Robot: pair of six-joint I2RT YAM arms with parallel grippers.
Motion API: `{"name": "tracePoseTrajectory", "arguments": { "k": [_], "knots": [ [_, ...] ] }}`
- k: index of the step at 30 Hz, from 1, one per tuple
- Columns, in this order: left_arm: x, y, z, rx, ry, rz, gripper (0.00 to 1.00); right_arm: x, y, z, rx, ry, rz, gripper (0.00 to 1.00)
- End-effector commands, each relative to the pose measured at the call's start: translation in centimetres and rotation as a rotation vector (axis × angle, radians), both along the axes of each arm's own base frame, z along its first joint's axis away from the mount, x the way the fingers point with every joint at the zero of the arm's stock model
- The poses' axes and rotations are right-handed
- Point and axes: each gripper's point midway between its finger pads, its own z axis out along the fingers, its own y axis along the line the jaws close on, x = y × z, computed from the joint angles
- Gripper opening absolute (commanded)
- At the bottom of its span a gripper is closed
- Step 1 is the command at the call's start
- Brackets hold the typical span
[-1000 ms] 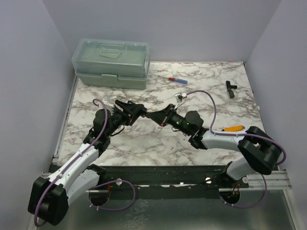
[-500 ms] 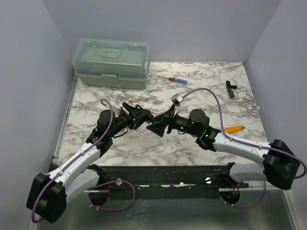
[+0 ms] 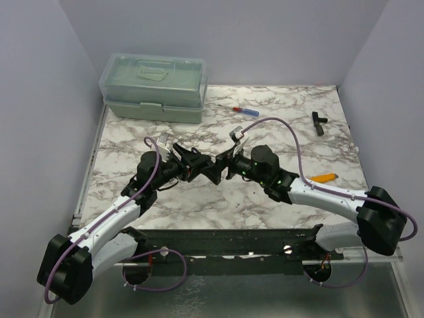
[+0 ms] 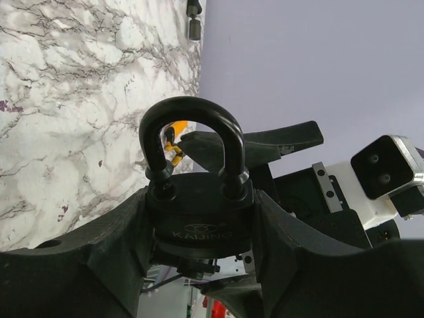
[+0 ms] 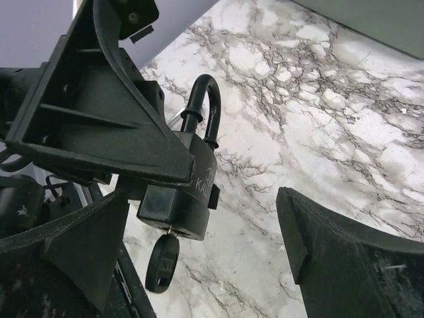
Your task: Unlock with the key
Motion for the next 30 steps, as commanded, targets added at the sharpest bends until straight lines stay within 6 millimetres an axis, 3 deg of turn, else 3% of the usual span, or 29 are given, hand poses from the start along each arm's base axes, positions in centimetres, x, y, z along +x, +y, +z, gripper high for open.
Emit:
{"name": "tracePoseTrajectory", "arguments": {
  "k": [1, 7, 12, 16, 19, 23, 26, 30],
  "knots": [
    [0.1, -0.3, 4.2, -0.082, -0.097, -0.009, 0.00, 1.2, 1.4, 1.3, 0.031, -0.042, -0.062, 0.97],
    [0.3, -0.3, 4.3, -0.096, -0.080, 0.002, 0.00, 1.7, 2.5, 0.9, 0.041, -0.063, -0.124, 0.80],
    [0.2, -0.2, 4.2, -0.103, -0.070, 0.008, 0.00, 2.5, 2.1, 1.0, 0.078, -0.088, -0.208, 0.56],
    [0.2, -0.2, 4.0, -0.106, -0.061, 0.012, 0.00, 2.7, 1.8, 1.2, 0.097, -0.108, -0.244, 0.47],
    [0.3, -0.2, 3.9, -0.109, -0.053, 0.016, 0.00, 2.8, 2.0, 1.1, 0.090, -0.119, -0.249, 0.33],
    [0.3, -0.1, 3.7, -0.116, -0.036, 0.025, 0.00, 2.9, 2.3, 0.5, 0.060, -0.110, -0.251, 0.02],
    [0.3, 0.0, 3.4, -0.118, -0.025, 0.032, 0.17, 2.7, 2.4, 0.3, 0.055, -0.102, -0.248, 0.01],
    [0.1, 0.2, 3.2, -0.115, -0.031, 0.038, 0.67, 2.1, 2.1, 0.8, 0.078, -0.105, -0.226, 0.01]
  ]
}}
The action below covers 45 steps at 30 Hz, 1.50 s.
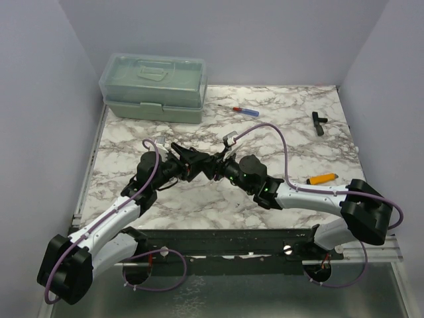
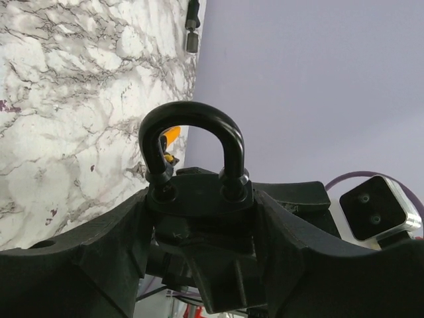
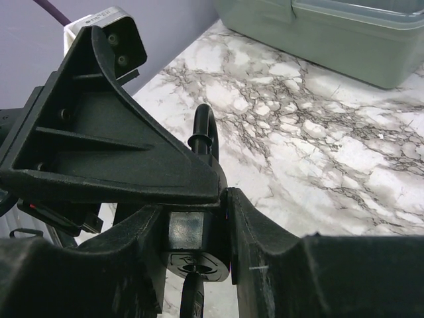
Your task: Unlock with the key
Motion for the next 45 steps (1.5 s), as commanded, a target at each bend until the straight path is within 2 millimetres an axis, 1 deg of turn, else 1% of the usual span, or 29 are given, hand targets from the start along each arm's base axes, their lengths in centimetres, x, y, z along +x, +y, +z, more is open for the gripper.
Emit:
{"name": "tracePoseTrajectory", "arguments": {
  "k": [1, 2, 3, 4, 5, 7, 10, 14, 17, 19, 21, 24, 27, 31, 33, 35, 37, 39, 41, 45],
  "knots": [
    [-0.5, -0.1, 3.2, -0.074, -0.089, -0.007, 0.76, 0.1, -0.5, 1.3, 0.051, -0.016, -0.024, 0.01],
    [-0.6, 0.0, 3.1, -0.071, -0.094, -0.006, 0.84, 0.0, -0.7, 1.5, 0.058, -0.020, -0.021, 0.01],
    [-0.6, 0.2, 3.0, -0.068, -0.101, -0.001, 0.89, -0.2, -0.8, 1.7, 0.069, -0.022, -0.018, 0.01],
    [-0.7, 0.3, 2.9, -0.066, -0.104, 0.005, 0.93, 1.9, -2.7, 1.9, 0.076, -0.027, -0.078, 0.01],
    [-0.7, 0.4, 2.7, -0.062, -0.108, 0.008, 0.96, -0.3, -1.4, 2.0, 0.082, -0.025, -0.018, 0.01],
    [-1.0, 0.6, 2.8, -0.042, -0.146, 0.006, 0.99, -1.1, -1.4, 2.4, 0.093, -0.025, 0.005, 0.01],
    [-1.5, 0.9, 2.9, -0.010, -0.212, -0.003, 0.99, -1.8, -1.9, 3.1, 0.101, -0.020, 0.026, 0.01],
    [-2.1, 1.8, 2.5, 0.007, -0.252, 0.021, 0.98, -3.7, -2.9, 5.2, 0.159, -0.028, 0.081, 0.00],
    [-2.4, 2.1, 2.5, -0.007, -0.251, 0.030, 0.95, -5.6, -3.4, 6.7, 0.185, -0.070, 0.169, 0.00],
    [-2.6, 2.1, 2.8, -0.018, -0.255, 0.024, 0.91, -7.3, -3.4, 7.3, 0.187, -0.093, 0.254, 0.00],
    [-2.9, 1.9, 3.3, -0.028, -0.260, 0.010, 0.87, -8.2, -3.7, 7.9, 0.208, -0.099, 0.288, 0.00],
    [-3.3, 1.5, 4.2, -0.040, -0.290, -0.023, 0.83, -9.0, -3.7, 8.7, 0.228, -0.096, 0.330, 0.00],
    [-4.1, 1.1, 5.8, -0.083, -0.362, -0.069, 0.81, -9.0, -3.8, 9.2, 0.252, -0.079, 0.325, 0.00],
    [-4.9, 0.9, 6.9, -0.113, -0.413, -0.102, 0.76, -8.7, -3.9, 10.0, 0.285, -0.051, 0.305, 0.00],
    [-5.0, 1.1, 6.9, -0.115, -0.422, -0.099, 0.71, -8.7, -3.8, 10.3, 0.301, -0.040, 0.306, 0.00],
    [-5.0, 1.2, 6.6, -0.113, -0.418, -0.090, 0.63, -9.0, -3.7, 10.7, 0.316, -0.031, 0.325, 0.00],
    [-4.8, 1.1, 6.1, -0.106, -0.405, -0.090, 0.60, -9.4, -3.5, 11.2, 0.335, -0.027, 0.355, 0.00],
    [-4.7, 1.0, 5.7, -0.099, -0.396, -0.093, 0.60, -9.5, -3.3, 11.6, 0.349, -0.026, 0.370, 0.00],
    [-4.7, 0.8, 5.5, -0.088, -0.401, -0.108, 0.61, -9.2, -3.3, 11.9, 0.366, -0.020, 0.351, 0.00],
    [-5.0, 0.6, 5.4, -0.073, -0.417, -0.136, 0.65, -6.9, -3.4, 12.1, 0.375, 0.018, 0.246, 0.00]
  ]
}}
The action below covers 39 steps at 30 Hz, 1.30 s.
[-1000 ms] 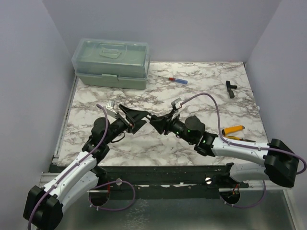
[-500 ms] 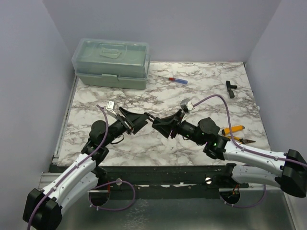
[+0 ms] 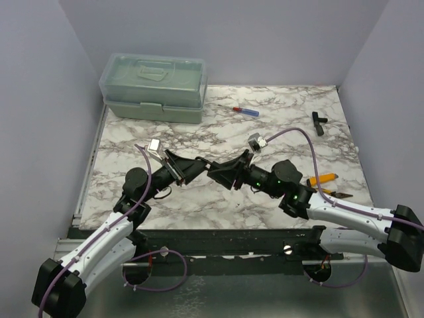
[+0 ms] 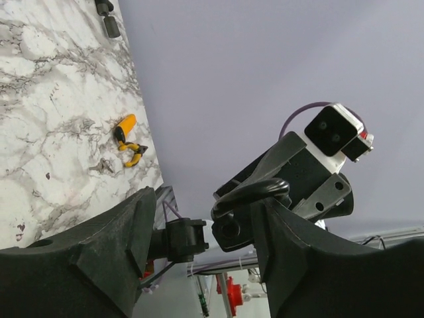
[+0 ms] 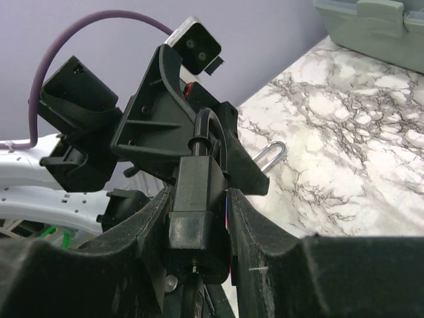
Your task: Unlock with the key
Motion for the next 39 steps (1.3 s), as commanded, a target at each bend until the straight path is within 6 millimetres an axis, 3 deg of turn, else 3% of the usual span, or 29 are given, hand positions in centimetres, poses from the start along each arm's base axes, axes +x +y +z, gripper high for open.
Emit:
{"name": "tracePoseTrajectory", "arguments": {
  "k": [1, 5, 8, 14, 20, 25, 30, 39],
  "knots": [
    [-0.8, -0.3, 0.7, 0.010, -0.075, -0.042, 0.65, 1.9, 0.0, 5.1, 0.125, -0.013, -0.075, 0.00],
    [-1.7, -0.3, 0.6, 0.027, -0.118, -0.069, 0.69, 3.4, -0.1, 5.3, 0.117, -0.005, -0.131, 0.00],
    [-1.7, -0.2, -0.2, 0.040, -0.105, -0.061, 0.66, 3.7, 0.3, 5.6, 0.103, -0.012, -0.130, 0.00],
    [-1.2, 0.3, -1.0, 0.047, -0.088, -0.018, 0.33, 3.5, 0.3, 5.7, 0.092, -0.022, -0.117, 0.00],
    [-1.2, 0.2, -0.6, 0.052, -0.100, -0.026, 0.30, 3.6, 0.4, 5.7, 0.073, -0.029, -0.119, 0.00],
    [-0.5, 0.1, -1.0, 0.060, -0.070, -0.008, 0.10, 3.3, 0.9, 5.6, 0.066, -0.030, -0.087, 0.00],
    [0.3, 0.4, -1.0, 0.060, -0.053, 0.031, 0.03, 2.8, 1.4, 5.2, 0.052, -0.029, -0.049, 0.00],
    [1.3, 0.2, -0.2, 0.060, -0.048, 0.050, 0.00, 2.3, 2.6, 3.4, 0.010, -0.009, 0.013, 0.00]
  ]
}}
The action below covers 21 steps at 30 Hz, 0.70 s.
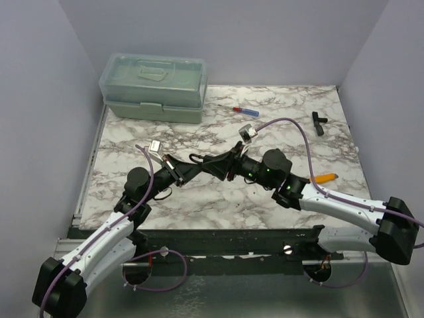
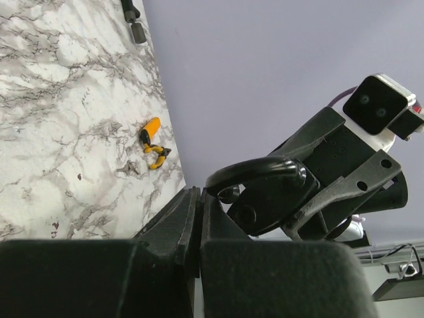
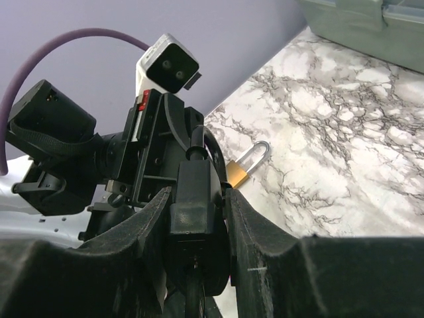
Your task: Unlock with the key
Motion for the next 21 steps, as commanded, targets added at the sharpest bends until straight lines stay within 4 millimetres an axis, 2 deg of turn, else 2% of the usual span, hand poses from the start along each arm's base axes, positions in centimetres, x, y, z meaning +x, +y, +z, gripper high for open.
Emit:
{"name": "tracePoseTrajectory", "arguments": {
  "k": [1, 10, 17, 21],
  "knots": [
    [1.1, -0.1, 1.7, -0.012, -0.028, 0.031, 0.00, -0.7, 1.1, 2.9, 0.066, -0.056, 0.071, 0.00],
    [2.2, -0.2, 1.3, 0.000, 0.002, 0.058, 0.00, -1.1, 2.3, 1.1, 0.028, -0.029, 0.131, 0.00],
    [2.9, 0.3, 1.9, 0.007, -0.030, 0.104, 0.00, -1.0, 2.0, -0.3, 0.032, 0.037, 0.109, 0.00],
    [3.1, 1.3, 2.6, -0.007, -0.084, 0.164, 0.00, -1.0, 1.7, -0.8, 0.107, 0.126, 0.079, 0.00]
  ]
}}
